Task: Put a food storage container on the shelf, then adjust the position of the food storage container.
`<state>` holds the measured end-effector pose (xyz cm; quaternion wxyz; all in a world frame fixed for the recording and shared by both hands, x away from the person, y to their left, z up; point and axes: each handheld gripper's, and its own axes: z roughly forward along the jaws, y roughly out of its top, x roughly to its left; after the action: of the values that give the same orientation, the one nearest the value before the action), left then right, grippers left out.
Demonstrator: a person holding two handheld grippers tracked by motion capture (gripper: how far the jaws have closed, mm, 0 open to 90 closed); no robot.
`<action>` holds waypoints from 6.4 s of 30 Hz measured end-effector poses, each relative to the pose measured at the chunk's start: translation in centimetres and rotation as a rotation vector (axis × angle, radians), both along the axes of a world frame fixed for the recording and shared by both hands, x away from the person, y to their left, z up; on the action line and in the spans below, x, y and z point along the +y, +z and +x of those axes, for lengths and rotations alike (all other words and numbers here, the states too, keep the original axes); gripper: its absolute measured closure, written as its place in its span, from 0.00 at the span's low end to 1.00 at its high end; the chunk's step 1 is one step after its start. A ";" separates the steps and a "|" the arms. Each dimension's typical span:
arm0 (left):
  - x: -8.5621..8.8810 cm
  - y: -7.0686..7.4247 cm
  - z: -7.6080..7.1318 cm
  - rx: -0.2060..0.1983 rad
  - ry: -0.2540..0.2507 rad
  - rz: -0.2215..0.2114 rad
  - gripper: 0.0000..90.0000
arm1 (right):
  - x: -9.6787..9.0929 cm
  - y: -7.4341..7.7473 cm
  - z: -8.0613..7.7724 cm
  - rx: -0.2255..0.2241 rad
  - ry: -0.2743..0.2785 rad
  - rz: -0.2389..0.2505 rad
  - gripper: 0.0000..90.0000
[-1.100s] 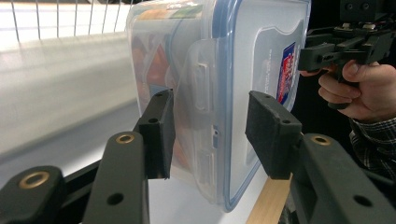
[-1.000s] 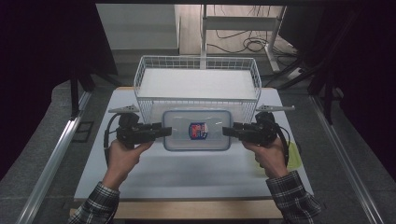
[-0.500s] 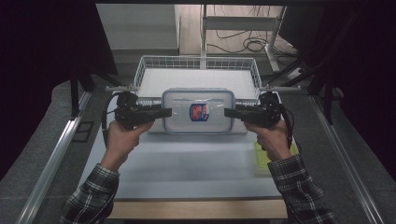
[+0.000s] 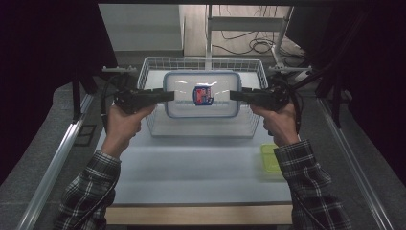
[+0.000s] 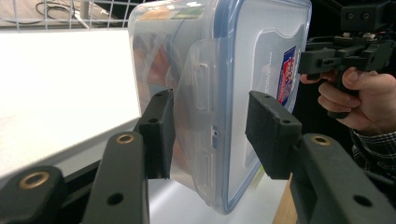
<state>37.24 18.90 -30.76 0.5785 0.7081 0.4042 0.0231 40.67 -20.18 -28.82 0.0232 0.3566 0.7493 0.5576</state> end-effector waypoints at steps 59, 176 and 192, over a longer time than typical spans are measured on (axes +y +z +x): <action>-1.0 -1.9 7.1 0.003 0.118 0.086 0.56 | 1.2 -1.2 6.9 0.090 -0.154 -0.023 0.47; -1.3 -19.7 -14.0 -0.119 0.082 0.440 0.03 | -2.0 -17.5 -12.3 -0.154 -0.010 -0.331 0.01; -1.1 -20.7 -14.4 -0.113 0.090 0.478 0.03 | -2.6 -19.0 -12.1 -0.112 -0.071 -0.423 0.00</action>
<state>22.81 17.78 -51.45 0.4145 0.8037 0.3856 0.1833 28.53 -22.75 -47.81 0.1588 0.3386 0.8341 0.4055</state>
